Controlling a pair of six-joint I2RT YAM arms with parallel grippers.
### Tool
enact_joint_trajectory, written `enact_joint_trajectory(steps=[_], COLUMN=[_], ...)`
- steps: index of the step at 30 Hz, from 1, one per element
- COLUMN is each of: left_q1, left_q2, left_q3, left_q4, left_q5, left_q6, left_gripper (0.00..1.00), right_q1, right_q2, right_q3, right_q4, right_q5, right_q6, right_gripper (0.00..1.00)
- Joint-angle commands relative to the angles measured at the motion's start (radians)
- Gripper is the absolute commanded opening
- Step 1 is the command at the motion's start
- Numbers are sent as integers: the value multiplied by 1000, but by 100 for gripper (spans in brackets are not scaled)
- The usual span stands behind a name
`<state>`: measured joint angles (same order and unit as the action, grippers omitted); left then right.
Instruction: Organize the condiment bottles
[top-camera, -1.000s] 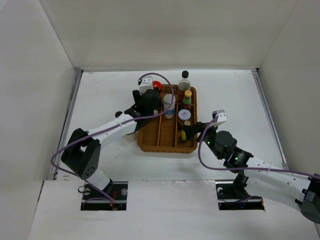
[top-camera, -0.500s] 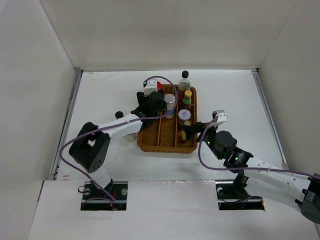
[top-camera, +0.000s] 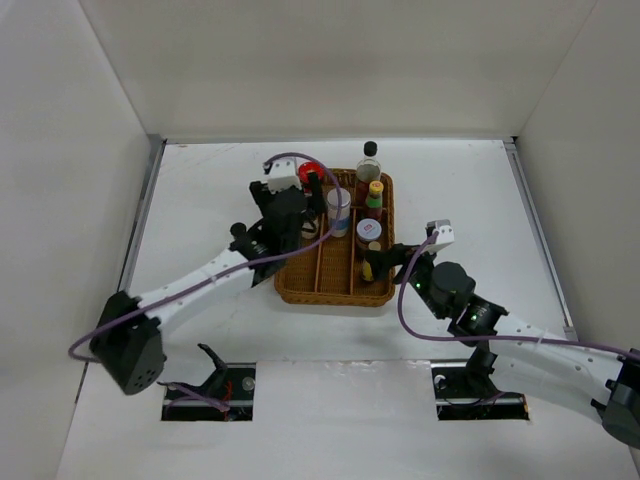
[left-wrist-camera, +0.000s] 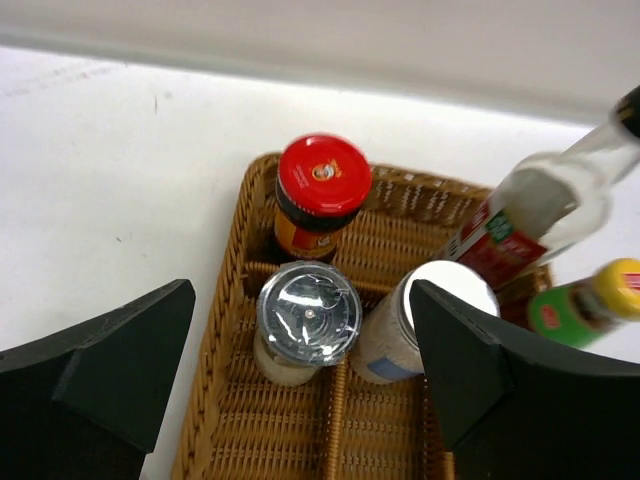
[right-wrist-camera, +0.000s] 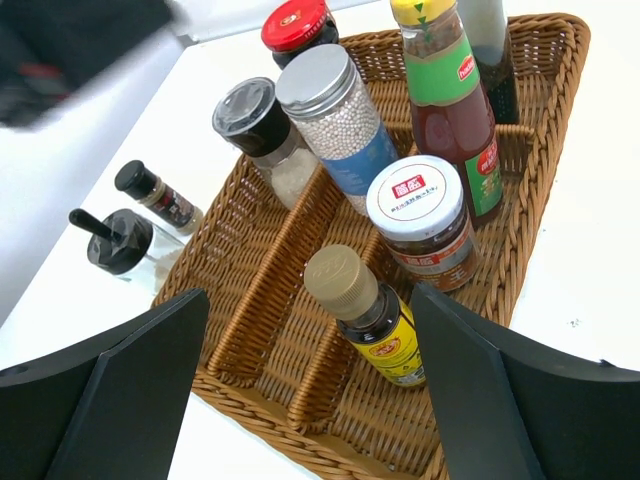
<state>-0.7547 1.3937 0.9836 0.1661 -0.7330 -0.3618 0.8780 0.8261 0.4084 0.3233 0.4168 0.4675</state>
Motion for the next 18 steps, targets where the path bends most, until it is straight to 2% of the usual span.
enact_joint_trajectory(steps=[1, 7, 12, 15, 18], left_q1=[-18, -31, -19, -24, -42], left_q2=[-172, -497, -726, -759, -727], left_q3=[-66, -204, -319, -373, -411], left_q4=[-58, -428, -638, -689, -650], left_q5=[-60, -100, -76, -28, 13], left_q6=[-5, -178, -279, -342, -347], left_gripper=[88, 84, 81, 81, 82], right_q1=[3, 3, 3, 3, 3], right_q2=[-18, -12, -8, -12, -1], right_q3=[-3, -3, -2, -2, 0], right_q4=[56, 60, 59, 59, 59], right_q5=[-13, -15, -7, -6, -6], right_q6=[0, 2, -1, -4, -3], right_gripper=[89, 89, 89, 89, 89])
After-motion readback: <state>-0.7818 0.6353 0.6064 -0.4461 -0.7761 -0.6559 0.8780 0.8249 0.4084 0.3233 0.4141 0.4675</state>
